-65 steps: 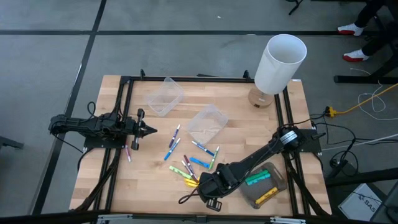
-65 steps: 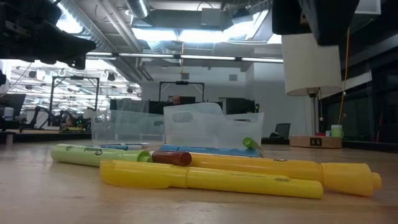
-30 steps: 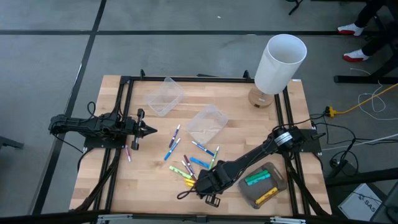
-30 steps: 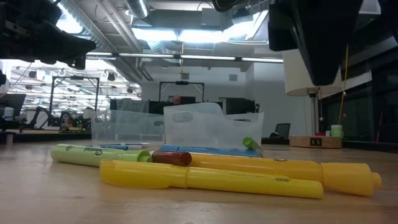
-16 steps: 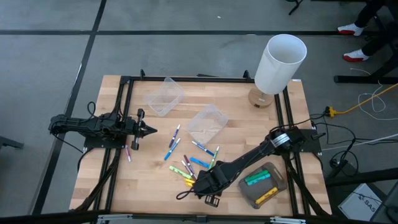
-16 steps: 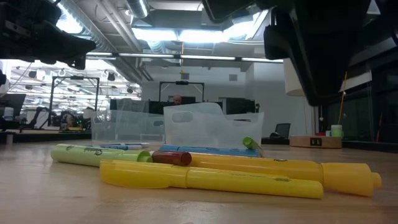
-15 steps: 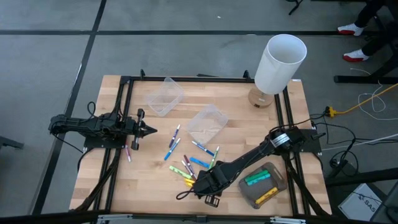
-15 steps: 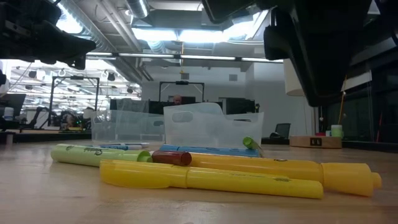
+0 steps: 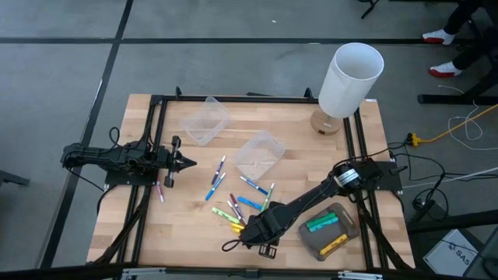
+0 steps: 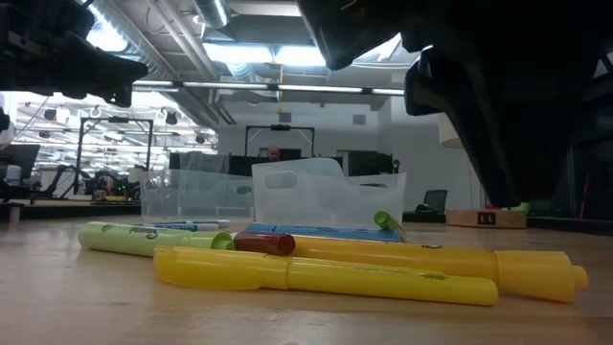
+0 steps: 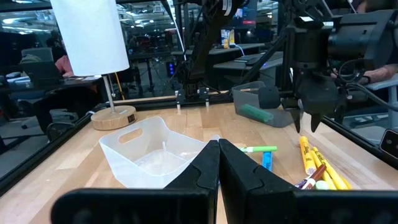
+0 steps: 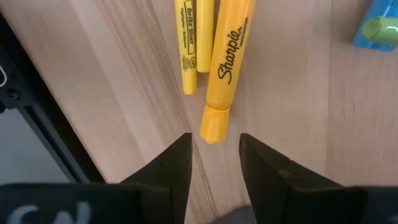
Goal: Pick & Place Markers
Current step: Put the yellow highlighter into the black bin
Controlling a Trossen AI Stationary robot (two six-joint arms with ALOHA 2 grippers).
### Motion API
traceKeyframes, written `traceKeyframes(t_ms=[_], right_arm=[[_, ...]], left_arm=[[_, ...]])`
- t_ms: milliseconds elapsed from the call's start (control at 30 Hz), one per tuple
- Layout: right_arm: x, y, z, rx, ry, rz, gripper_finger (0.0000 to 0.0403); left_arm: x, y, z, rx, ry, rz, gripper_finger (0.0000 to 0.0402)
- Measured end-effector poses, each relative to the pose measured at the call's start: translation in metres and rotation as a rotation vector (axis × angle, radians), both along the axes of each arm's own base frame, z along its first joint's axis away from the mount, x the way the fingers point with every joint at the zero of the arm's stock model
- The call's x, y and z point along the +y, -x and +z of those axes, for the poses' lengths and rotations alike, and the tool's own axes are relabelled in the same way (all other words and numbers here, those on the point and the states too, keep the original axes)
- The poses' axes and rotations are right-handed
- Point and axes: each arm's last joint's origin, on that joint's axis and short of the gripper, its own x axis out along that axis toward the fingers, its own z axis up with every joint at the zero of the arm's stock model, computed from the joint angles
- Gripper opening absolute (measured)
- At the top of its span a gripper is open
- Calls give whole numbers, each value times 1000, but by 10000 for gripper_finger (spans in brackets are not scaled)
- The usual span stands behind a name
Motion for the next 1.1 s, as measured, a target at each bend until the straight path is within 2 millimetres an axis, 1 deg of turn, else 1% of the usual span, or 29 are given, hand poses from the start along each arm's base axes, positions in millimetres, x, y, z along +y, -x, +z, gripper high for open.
traceKeyframes(t_ms=[567, 1100], right_arm=[[1, -1, 0, -8, -24, 6, 134], [-6, -5, 0, 1, -37, 2, 134]], left_arm=[[0, 0, 0, 0, 0, 0, 4], [0, 0, 0, 0, 0, 0, 4]])
